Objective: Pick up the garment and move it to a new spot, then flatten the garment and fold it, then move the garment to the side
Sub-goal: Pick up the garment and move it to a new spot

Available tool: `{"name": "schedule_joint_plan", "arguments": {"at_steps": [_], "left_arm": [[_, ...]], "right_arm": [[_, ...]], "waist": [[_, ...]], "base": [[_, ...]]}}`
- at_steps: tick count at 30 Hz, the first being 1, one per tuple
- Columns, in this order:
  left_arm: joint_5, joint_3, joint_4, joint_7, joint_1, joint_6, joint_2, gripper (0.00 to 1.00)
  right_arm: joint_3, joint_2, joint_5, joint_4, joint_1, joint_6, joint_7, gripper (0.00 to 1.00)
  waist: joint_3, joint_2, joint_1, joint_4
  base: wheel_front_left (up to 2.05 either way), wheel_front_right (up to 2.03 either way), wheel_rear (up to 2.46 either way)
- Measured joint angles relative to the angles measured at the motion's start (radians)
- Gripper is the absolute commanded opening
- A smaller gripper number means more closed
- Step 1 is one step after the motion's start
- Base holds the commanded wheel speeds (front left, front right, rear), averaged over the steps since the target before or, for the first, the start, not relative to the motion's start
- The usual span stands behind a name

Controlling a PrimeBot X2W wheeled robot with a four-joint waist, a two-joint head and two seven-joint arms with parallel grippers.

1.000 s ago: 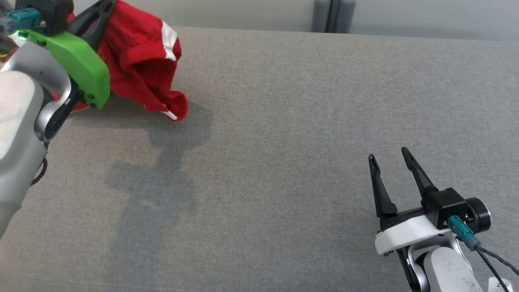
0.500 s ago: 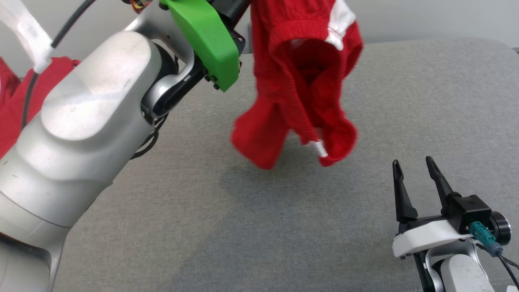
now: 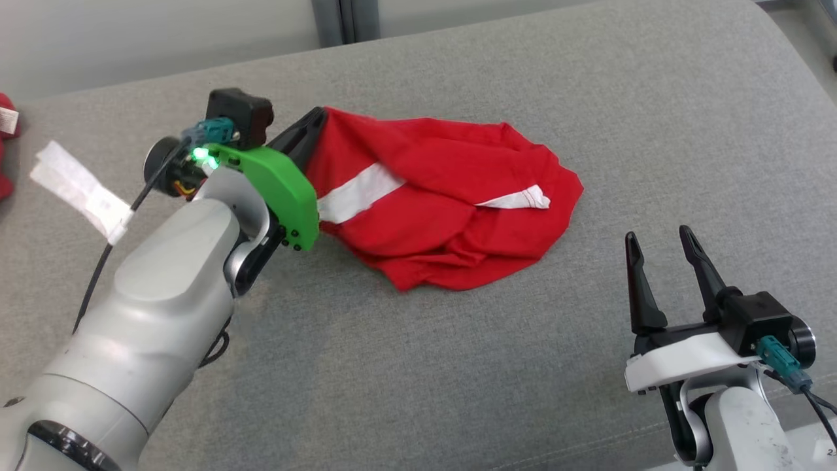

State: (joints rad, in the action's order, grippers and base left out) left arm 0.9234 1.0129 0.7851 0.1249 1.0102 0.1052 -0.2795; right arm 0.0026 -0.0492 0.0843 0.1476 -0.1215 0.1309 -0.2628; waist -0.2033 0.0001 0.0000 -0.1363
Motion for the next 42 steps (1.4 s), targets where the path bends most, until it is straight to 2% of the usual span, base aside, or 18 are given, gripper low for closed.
{"name": "schedule_joint_plan", "arguments": {"at_steps": [4, 5, 6, 7, 10, 16, 23, 28, 33, 38, 42], "left_arm": [[0.012, -0.012, 0.118, 0.05, -0.021, -0.003, 0.032, 0.0], [0.017, -0.016, 0.143, 0.061, -0.026, -0.006, 0.042, 0.17], [0.017, -0.018, 0.163, 0.071, -0.028, -0.009, 0.048, 0.48], [0.016, -0.022, 0.188, 0.086, -0.028, -0.016, 0.055, 1.0], [0.015, -0.037, 0.231, 0.114, -0.028, -0.03, 0.08, 1.0], [0.006, -0.07, 0.247, 0.133, -0.027, -0.03, 0.129, 1.0], [-0.035, -0.188, 0.151, 0.139, -0.083, -0.045, 0.132, 1.0], [-0.097, -0.323, 0.013, 0.139, -0.22, -0.092, 0.126, 1.0], [-0.215, -0.473, -0.172, 0.139, -0.422, -0.14, 0.122, 1.0], [-0.367, -0.614, -0.358, 0.139, -0.661, -0.16, 0.139, 1.0], [-0.446, -0.696, -0.456, 0.139, -0.814, -0.163, 0.16, 1.0]], "right_arm": [[0.003, 0.0, 0.002, -0.001, -0.013, 0.0, 0.0, 1.0], [0.002, 0.0, 0.002, -0.001, -0.013, 0.0, 0.0, 1.0], [0.002, 0.0, 0.002, 0.0, -0.014, 0.0, 0.0, 1.0], [0.002, 0.0, 0.002, 0.001, -0.015, 0.0, 0.0, 1.0], [0.001, 0.0, -0.001, 0.003, -0.02, 0.0, 0.0, 1.0], [-0.009, 0.0, -0.018, 0.007, -0.022, 0.0, 0.0, 1.0], [-0.047, 0.0, -0.047, 0.016, -0.003, 0.0, 0.0, 1.0], [-0.074, 0.001, -0.063, 0.014, 0.02, 0.0, 0.0, 1.0], [-0.089, 0.0, -0.075, 0.014, 0.038, 0.0, 0.0, 1.0], [-0.085, 0.0, -0.067, 0.015, 0.064, 0.0, 0.0, 1.0], [-0.077, 0.0, -0.045, 0.015, 0.087, 0.0, 0.0, 1.0]], "waist": [[-0.044, 0.0, 0.0, -0.018], [-0.053, 0.0, 0.0, -0.021], [-0.06, 0.0, 0.0, -0.022], [-0.069, 0.0, 0.0, -0.022], [-0.077, 0.0, 0.0, -0.013], [-0.06, 0.0, 0.0, 0.023], [0.018, 0.0, 0.0, 0.066], [0.08, 0.0, -0.0001, 0.1], [0.127, 0.0, 0.0, 0.138], [0.169, 0.0, 0.0, 0.166], [0.189, 0.0, 0.0, 0.176]], "base": [[0.0, 0.0, 0.0], [0.0, 0.0, 0.0], [0.0, 0.0, 0.0], [0.0, 0.0, 0.0], [0.0, 0.0, 0.0], [0.0, 0.0, 0.0], [0.0, 0.0, 0.0], [0.0, 0.0, 0.0], [0.0, 0.0, 0.0], [0.0, 0.0, 0.0], [0.0, 0.0, 0.0]]}}
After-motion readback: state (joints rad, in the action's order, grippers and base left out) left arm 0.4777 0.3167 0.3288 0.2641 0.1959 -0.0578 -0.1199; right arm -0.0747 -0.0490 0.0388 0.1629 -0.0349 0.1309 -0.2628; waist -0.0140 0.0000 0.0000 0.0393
